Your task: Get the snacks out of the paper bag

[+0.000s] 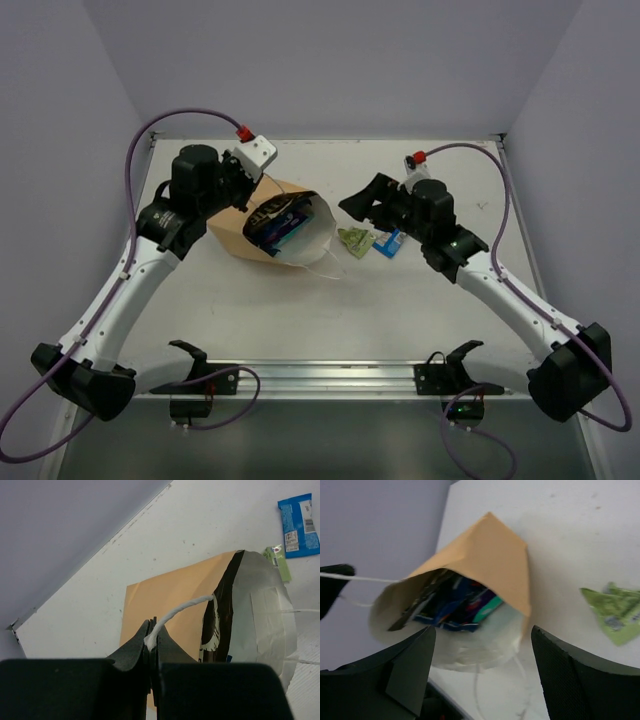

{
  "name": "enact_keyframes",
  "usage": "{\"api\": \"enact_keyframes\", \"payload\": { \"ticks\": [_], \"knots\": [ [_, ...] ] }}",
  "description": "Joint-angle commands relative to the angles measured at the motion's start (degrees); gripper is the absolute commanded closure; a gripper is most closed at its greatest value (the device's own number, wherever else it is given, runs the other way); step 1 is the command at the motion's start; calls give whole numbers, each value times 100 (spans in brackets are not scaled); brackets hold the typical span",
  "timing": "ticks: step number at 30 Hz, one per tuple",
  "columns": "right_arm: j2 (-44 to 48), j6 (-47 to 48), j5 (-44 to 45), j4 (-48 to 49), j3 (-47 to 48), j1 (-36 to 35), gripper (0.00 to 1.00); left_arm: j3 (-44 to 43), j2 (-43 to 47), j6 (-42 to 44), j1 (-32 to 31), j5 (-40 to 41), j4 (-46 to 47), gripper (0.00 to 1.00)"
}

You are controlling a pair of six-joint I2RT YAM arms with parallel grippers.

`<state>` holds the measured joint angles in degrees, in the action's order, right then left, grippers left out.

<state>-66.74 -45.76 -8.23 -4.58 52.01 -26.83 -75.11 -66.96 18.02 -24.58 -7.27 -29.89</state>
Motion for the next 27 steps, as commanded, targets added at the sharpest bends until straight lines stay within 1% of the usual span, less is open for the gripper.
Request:
{"api": "enact_keyframes", "payload": {
  "ticks": [1, 3, 6, 8, 10, 17, 18, 21, 27],
  "knots": [
    [-163, -704, 6, 404, 406, -541, 21, -293, -28, -167, -29, -29, 238, 100],
    [-478, -864, -38, 658, 729, -902, 22, -311, -45, -202, -29, -55, 238, 100],
    [-1014, -917, 23, 721, 1152, -1314, 23, -320, -54, -211, -29, -47, 247, 100],
    [-1252, -1066, 58, 835, 1180, -1491, 27, -346, -89, -264, -29, -29, 247, 100],
    [-1552, -1365, -3, 1072, 1075, -1562, 33, -407, -116, -316, -29, -38, 256, 100],
    [-2184, -1735, 163, 1968, 749, -1957, 36, -636, -291, -756, -29, -11, 273, 100],
    [-2281, -1743, 138, 2196, 810, -1984, 36, -636, -300, -782, -29, -72, 282, 100],
    [-2659, -1857, 93, 2460, 986, -2054, 37, -645, -344, -870, -29, -240, 291, 100],
    [-3292, -2156, 313, 2708, 1338, -2177, 39, -636, -344, -932, -29, -301, 291, 100]
  ]
}}
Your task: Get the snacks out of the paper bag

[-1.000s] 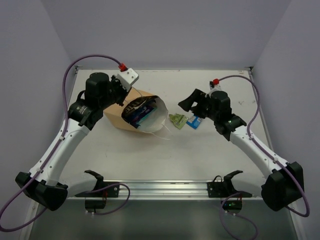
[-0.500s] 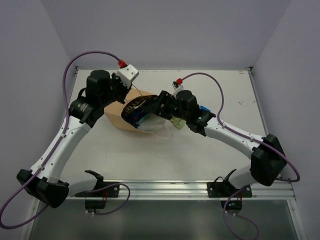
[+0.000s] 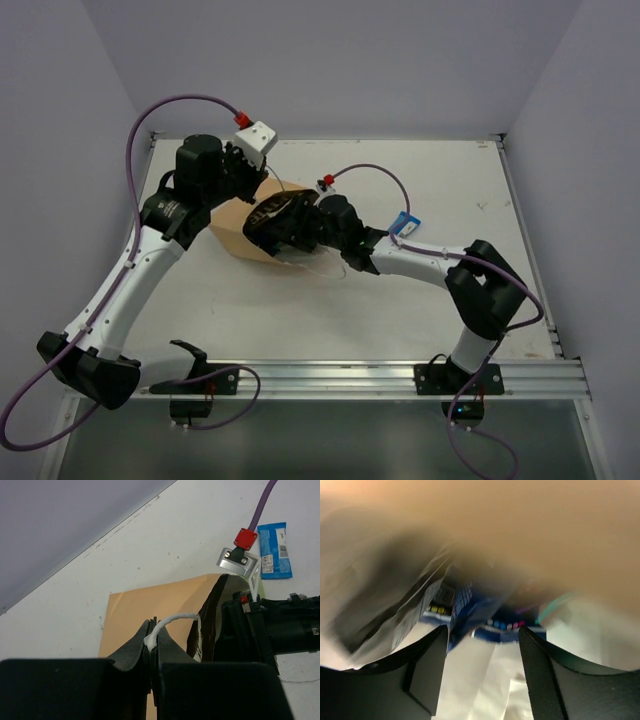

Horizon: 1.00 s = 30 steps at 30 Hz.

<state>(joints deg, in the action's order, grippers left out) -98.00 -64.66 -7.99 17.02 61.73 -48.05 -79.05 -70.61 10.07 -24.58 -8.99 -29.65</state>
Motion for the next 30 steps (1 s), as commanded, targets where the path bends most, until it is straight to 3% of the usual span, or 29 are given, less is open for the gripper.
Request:
{"api": "enact_keyframes", "payload": {
  "ticks": [1, 6, 9, 10, 11, 13, 17, 25, 30],
  "knots": [
    [-219, -336, 324, 583, 392, -73, 39, -225, 21, -154, -29, -138, 258, 100],
    [-518, -530, 342, 856, 558, -117, 44, -146, 39, -154, -29, -147, 267, 100],
    [-633, -539, 350, 804, 647, -152, 62, -94, 56, -128, -29, -111, 267, 100],
    [-590, -539, 351, 786, 629, -152, 71, -76, 56, -119, -29, -77, 275, 100],
    [-546, -530, 351, 768, 594, -152, 88, -76, 65, -101, -29, 20, 267, 100],
    [-379, -486, 290, 681, 410, -152, 100, -76, 56, -58, -29, 152, 275, 100],
    [445, -424, -26, 487, -29, -65, 100, -58, 47, 30, -29, 459, 293, 100],
    [2038, 498, -764, -1129, -382, 375, 100, 91, 30, 136, -29, 811, 372, 100],
    [3004, 1024, -1230, -2093, -645, 1139, 100, 144, 30, 171, -21, 864, 390, 100]
  ]
}}
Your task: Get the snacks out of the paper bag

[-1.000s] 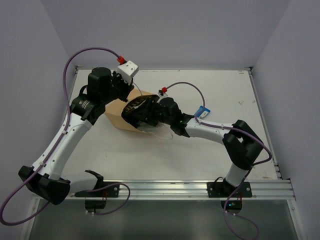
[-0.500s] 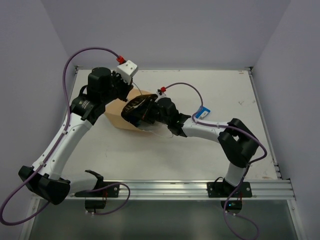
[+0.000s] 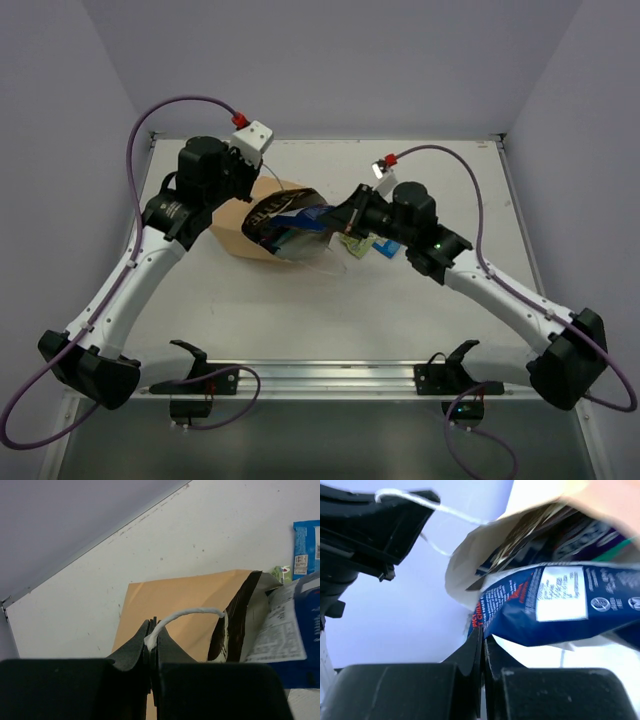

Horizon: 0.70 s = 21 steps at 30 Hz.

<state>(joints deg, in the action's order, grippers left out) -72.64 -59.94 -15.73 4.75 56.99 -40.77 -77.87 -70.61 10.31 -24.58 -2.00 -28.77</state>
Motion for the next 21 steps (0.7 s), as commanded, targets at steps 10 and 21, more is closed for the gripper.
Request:
{"api": "enact_keyframes", "payload": {
  "ticks": [10, 21],
  "knots": [
    [1236, 1644, -1564, -2110, 664, 3055, 100, 35, 30, 244, -21, 174, 223, 100],
    [-1337, 1837, -1847, -30, 1411, 3515, 100, 114, 74, 358, -21, -327, 136, 100]
  ]
}}
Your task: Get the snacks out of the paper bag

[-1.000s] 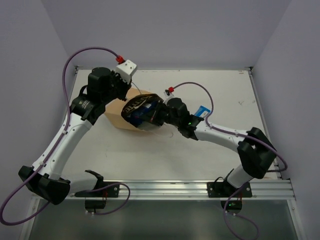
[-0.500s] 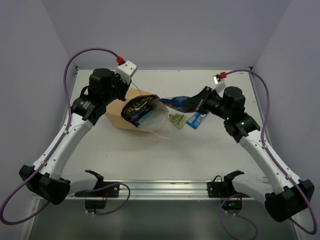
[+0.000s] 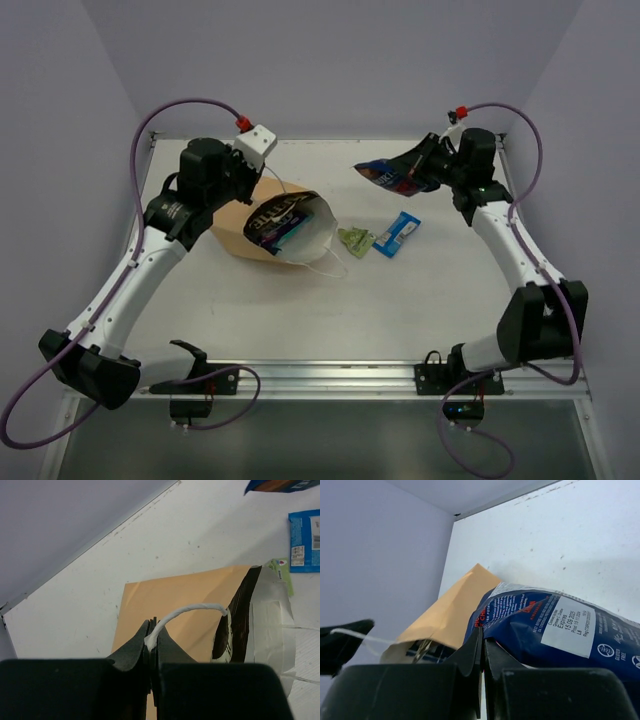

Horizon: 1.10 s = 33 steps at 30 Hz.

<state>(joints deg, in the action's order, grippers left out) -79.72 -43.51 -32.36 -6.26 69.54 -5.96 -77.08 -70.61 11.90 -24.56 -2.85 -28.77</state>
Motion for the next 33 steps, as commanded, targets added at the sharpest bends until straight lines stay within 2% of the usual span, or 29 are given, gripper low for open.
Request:
{"api": "enact_keyframes", "payload": {
  "ticks": [1, 3, 4, 7, 8, 10, 11, 12, 15, 16, 17, 21, 25, 27, 33],
  "knots": [
    [-797, 185, -157, 1335, 104, 24, 100, 26, 82, 259, -14, -338, 109, 100],
    [-1218, 141, 26, 1803, -106, 33, 100, 35, 91, 330, -23, -417, 48, 100],
    [-1317, 123, 80, 1865, -359, 33, 94, 35, 117, 356, -23, -487, 30, 100],
    [-1406, 88, 351, 2111, -923, 16, 70, 70, 187, 462, -23, -602, -84, 100],
    [-1371, 184, 440, 2051, -1255, 16, 52, 114, 214, 497, -23, -611, -102, 100],
    [-1048, 298, 563, 1779, -1599, -11, 43, 167, 328, 611, -23, -672, -172, 100],
    [-889, 455, 599, 1664, -1680, -37, 35, 228, 372, 638, -23, -673, -207, 100],
    [-704, 553, 660, 1507, -1715, -107, 32, 263, 416, 655, -23, -664, -251, 100],
    [192, 930, 1239, 918, -1759, -712, 28, 378, 522, 525, -23, -576, -278, 100],
    [412, 966, 1406, 864, -1777, -1132, 28, 378, 531, 463, -23, -593, -278, 100],
    [762, 880, 1695, 794, -1803, -1362, 28, 369, 513, 419, -23, -611, -278, 100],
    [1178, 440, 2225, 1012, -1874, -2573, 31, 325, 425, 155, -23, -716, -103, 100],
    [880, 98, 2366, 1373, -1638, -3304, 32, 272, 311, 58, -23, -665, -32, 100],
    [661, -385, 2479, 1505, -1523, -3586, 32, 202, 285, 6, -23, -638, -41, 100],
    [-16, -1054, 3051, 1443, -811, -4141, 29, 176, 267, -83, -23, -655, 39, 100]
  ]
}}
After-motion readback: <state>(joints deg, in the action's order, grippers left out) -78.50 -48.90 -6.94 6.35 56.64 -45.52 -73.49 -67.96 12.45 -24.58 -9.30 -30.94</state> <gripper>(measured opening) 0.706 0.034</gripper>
